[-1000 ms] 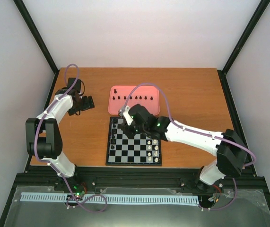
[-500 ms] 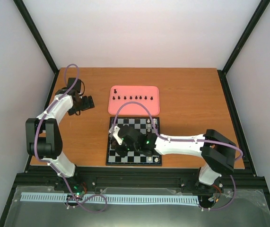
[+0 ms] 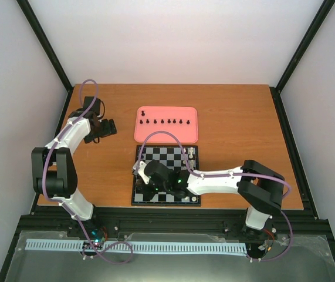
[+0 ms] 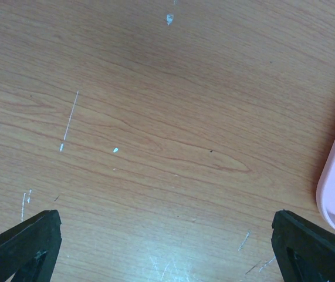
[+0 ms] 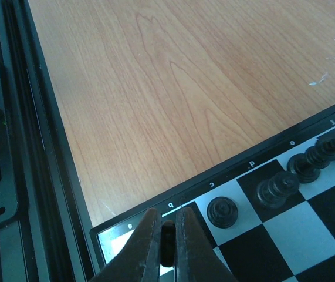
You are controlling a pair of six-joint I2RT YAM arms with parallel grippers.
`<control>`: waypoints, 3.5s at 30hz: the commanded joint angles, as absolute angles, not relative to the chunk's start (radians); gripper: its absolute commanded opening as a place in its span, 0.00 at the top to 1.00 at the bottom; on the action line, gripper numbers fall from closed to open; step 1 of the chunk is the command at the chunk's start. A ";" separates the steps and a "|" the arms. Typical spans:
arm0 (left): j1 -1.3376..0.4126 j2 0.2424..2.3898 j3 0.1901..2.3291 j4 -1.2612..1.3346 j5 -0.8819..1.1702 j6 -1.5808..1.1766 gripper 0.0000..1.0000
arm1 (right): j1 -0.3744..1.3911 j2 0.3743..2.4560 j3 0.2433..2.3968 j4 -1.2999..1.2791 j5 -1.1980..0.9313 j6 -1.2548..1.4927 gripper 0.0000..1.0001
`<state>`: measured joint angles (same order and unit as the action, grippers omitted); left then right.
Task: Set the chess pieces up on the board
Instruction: Place the chess piece on the chessboard, then pick up the chess piece from the storage box.
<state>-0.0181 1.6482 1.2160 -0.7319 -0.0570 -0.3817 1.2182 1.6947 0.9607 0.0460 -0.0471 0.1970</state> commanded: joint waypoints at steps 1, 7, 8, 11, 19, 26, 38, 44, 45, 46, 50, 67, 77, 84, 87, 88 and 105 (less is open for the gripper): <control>-0.018 1.609 1.224 -0.726 -0.073 -0.382 0.00 | 1.229 1.719 0.943 0.115 -0.069 0.215 0.97; -0.018 1.609 1.221 -0.725 -0.081 -0.382 0.00 | 1.228 1.738 0.914 0.166 -0.078 0.212 0.97; -0.018 1.612 1.222 -0.725 -0.083 -0.382 0.00 | 1.228 1.742 0.915 0.169 -0.083 0.213 0.97; -0.018 1.609 1.225 -0.727 -0.086 -0.381 0.00 | 1.229 1.747 0.913 0.182 -0.097 0.214 0.97; -0.017 1.607 1.220 -0.727 -0.094 -0.379 0.00 | 1.230 1.768 0.903 0.199 -0.111 0.220 0.97; -0.018 1.614 1.223 -0.726 -0.095 -0.377 0.00 | 1.229 1.799 0.905 0.209 -0.084 0.213 0.97; -0.017 1.631 1.223 -0.720 -0.094 -0.378 0.00 | 1.229 1.818 0.910 0.199 -0.060 0.206 0.97; -0.018 1.629 1.221 -0.722 -0.098 -0.376 0.00 | 1.227 1.831 0.915 0.202 -0.054 0.200 0.97; -0.017 1.628 1.221 -0.722 -0.099 -0.377 0.00 | 1.226 1.834 0.918 0.200 -0.054 0.199 0.97; -0.018 1.627 1.221 -0.722 -0.101 -0.376 0.00 | 1.225 1.838 0.920 0.201 -0.052 0.196 0.97; -0.018 1.626 1.221 -0.725 -0.101 -0.375 0.00 | 1.225 1.849 0.928 0.201 -0.054 0.191 0.97; -0.018 1.629 1.225 -0.731 -0.106 -0.373 0.00 | 1.209 1.831 0.899 0.182 -0.051 0.192 0.95; -0.018 1.633 1.225 -0.730 -0.106 -0.376 0.00 | 1.209 1.811 0.878 0.171 -0.031 0.197 0.94; -0.018 1.631 1.226 -0.732 -0.106 -0.375 0.00 | 1.209 1.812 0.880 0.175 -0.053 0.186 0.82; -0.018 1.630 1.227 -0.733 -0.108 -0.374 0.00 | 1.209 1.810 0.884 0.173 -0.059 0.181 0.69; -0.018 1.630 1.227 -0.734 -0.109 -0.373 0.00 | 1.208 1.810 0.887 0.170 -0.061 0.178 0.66; -0.018 1.633 1.257 -0.752 -0.114 -0.368 0.00 | 1.205 1.605 0.953 -0.056 0.012 0.111 0.46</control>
<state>-0.0181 1.6379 1.2163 -0.7334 -0.1017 -0.3809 1.2114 1.7023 0.9039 0.0307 -0.0505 0.1352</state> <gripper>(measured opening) 0.998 0.516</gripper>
